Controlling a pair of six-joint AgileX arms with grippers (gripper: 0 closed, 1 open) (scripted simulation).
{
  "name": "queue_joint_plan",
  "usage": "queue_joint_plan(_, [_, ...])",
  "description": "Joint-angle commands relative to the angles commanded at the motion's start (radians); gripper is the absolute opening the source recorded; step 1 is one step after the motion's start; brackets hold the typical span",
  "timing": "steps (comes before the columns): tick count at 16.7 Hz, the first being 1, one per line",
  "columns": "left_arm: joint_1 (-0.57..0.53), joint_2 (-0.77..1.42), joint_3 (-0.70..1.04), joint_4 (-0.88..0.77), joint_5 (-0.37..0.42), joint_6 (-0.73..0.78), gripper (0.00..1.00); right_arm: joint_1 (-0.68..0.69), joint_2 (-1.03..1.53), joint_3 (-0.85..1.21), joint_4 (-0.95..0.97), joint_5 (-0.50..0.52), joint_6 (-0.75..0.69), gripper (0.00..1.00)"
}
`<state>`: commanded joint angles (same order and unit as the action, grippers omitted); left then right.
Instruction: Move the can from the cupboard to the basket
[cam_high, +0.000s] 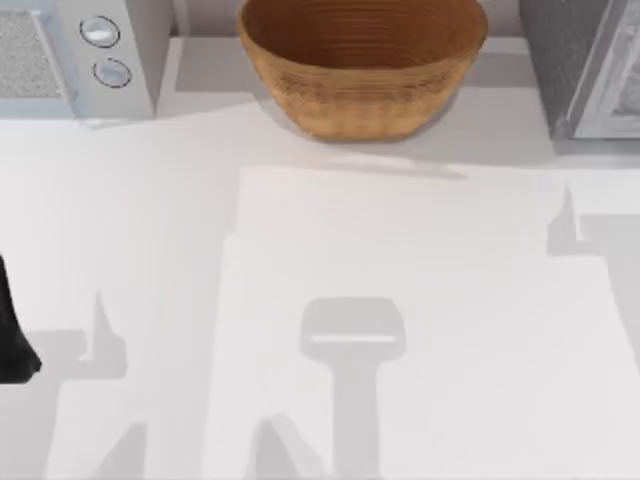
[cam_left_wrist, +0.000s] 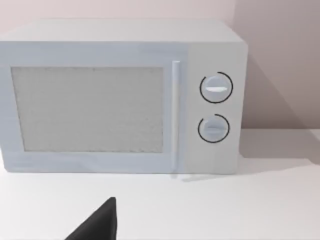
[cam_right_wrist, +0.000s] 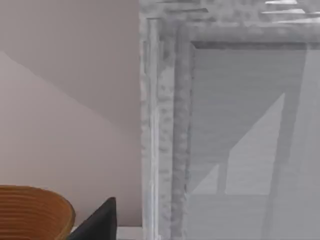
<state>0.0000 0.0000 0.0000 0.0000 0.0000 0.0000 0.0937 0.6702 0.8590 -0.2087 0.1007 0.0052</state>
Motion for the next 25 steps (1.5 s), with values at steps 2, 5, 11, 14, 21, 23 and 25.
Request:
queue_joint_plan(2, [0.0,0.0,0.0,0.0,0.0,0.0,1.0,0.02,0.143,0.201,-0.042,0.022,0.003,1.0])
queue_joint_plan(5, [0.0,0.0,0.0,0.0,0.0,0.0,1.0,0.048,0.344,0.478,-0.102,0.052,0.006,1.0])
queue_joint_plan(11, [0.0,0.0,0.0,0.0,0.0,0.0,1.0,0.086,0.618,0.839,-0.194,0.091,0.01,1.0])
queue_joint_plan(14, [0.0,0.0,0.0,0.0,0.0,0.0,1.0,0.091,0.657,0.883,-0.209,0.096,0.011,1.0])
queue_joint_plan(21, [0.0,0.0,0.0,0.0,0.0,0.0,1.0,0.103,0.693,0.915,-0.201,0.114,0.008,1.0])
queue_joint_plan(23, [0.0,0.0,0.0,0.0,0.0,0.0,1.0,0.127,0.768,0.981,-0.195,0.144,0.006,1.0])
queue_joint_plan(25, [0.0,0.0,0.0,0.0,0.0,0.0,1.0,0.158,0.853,1.057,-0.184,0.179,0.006,1.0])
